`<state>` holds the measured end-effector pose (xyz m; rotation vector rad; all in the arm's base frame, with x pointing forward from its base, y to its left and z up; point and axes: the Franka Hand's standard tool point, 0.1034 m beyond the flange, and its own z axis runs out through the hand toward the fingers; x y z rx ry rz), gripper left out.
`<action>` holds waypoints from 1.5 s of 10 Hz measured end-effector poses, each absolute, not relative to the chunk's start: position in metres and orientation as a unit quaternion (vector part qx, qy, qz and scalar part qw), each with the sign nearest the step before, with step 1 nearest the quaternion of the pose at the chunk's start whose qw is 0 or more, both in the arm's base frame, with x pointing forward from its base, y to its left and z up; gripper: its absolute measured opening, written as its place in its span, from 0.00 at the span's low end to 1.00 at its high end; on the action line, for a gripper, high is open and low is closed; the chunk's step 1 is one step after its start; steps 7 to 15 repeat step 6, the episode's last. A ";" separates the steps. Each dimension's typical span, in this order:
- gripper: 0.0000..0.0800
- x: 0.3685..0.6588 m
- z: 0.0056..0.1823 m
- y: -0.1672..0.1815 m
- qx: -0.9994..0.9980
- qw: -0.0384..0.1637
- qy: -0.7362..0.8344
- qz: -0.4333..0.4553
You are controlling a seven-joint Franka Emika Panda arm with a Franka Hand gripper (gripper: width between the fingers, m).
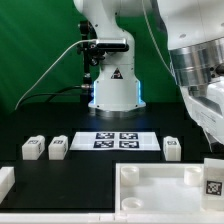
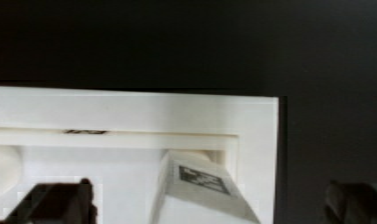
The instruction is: Assemble one leg
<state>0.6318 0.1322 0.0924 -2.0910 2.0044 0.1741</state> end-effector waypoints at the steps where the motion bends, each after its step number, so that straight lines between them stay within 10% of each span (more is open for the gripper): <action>1: 0.81 0.632 0.092 0.132 -0.715 0.120 0.686 0.060; 15: 0.81 0.632 0.092 0.132 -0.716 0.119 0.686 0.060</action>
Offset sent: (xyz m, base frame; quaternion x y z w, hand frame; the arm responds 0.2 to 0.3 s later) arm 0.0000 0.0000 0.0000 0.0000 0.0000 0.0000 1.0000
